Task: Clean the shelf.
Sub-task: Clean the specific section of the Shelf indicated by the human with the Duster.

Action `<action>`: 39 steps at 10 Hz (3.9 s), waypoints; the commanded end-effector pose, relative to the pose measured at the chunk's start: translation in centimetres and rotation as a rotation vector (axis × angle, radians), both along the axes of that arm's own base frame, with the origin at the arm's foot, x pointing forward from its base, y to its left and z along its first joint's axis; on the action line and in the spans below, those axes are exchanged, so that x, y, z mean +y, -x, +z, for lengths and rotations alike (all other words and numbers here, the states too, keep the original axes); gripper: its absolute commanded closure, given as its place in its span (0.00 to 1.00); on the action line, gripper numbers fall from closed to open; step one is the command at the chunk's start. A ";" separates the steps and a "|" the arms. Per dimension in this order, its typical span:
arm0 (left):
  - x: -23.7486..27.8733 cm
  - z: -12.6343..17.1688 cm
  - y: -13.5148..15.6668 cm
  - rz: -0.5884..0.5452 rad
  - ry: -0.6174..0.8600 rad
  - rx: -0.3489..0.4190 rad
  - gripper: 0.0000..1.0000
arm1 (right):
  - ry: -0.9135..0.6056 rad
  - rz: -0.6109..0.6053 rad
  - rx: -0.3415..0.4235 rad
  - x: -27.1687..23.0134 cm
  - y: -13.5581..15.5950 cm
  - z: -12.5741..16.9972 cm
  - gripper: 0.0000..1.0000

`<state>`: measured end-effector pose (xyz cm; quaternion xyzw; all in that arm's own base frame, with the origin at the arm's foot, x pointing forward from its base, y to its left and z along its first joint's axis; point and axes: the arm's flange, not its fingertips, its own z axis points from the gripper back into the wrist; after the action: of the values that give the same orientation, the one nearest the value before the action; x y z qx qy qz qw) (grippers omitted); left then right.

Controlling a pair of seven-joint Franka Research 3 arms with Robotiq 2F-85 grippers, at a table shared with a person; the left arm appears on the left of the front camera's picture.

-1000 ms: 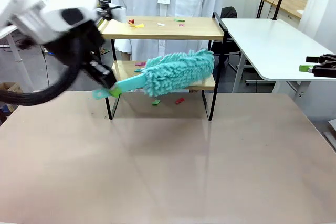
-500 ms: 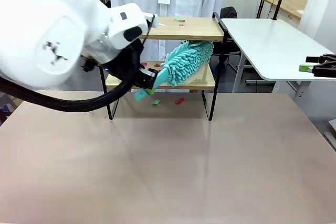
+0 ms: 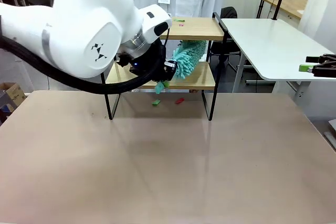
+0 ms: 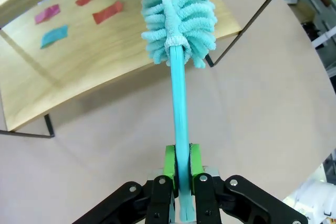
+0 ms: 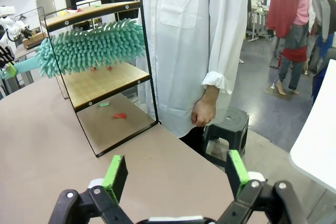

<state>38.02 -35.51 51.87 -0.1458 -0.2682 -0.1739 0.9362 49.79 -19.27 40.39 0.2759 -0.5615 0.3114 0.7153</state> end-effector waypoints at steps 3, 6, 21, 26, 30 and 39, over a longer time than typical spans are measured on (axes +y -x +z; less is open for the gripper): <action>-3.8 -0.8 -0.8 0.030 -0.042 0.025 0.87 | 0.007 -0.001 -0.002 0.0 0.1 0.3 0.00; -4.9 -2.8 -0.9 0.065 -0.063 0.059 0.87 | 0.007 -0.001 -0.002 0.0 0.1 0.3 0.00; 10.6 -1.0 2.6 0.433 -0.307 0.147 0.87 | 0.007 -0.001 -0.002 0.0 0.1 0.3 0.00; 8.4 0.4 6.1 0.576 -0.640 -0.082 0.87 | 0.007 -0.001 -0.002 0.0 0.1 0.3 0.00; 7.0 0.1 7.1 0.450 -0.590 -0.081 0.87 | 0.007 -0.001 -0.002 0.0 0.1 0.3 0.00; 12.9 4.5 10.7 -0.372 -0.280 -0.011 0.87 | 0.007 -0.001 -0.002 0.0 0.1 0.3 0.00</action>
<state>27.81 -24.23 55.45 -0.0505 -0.2362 -0.3469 0.9063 49.79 -19.28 40.39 0.2758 -0.5615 0.3114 0.7153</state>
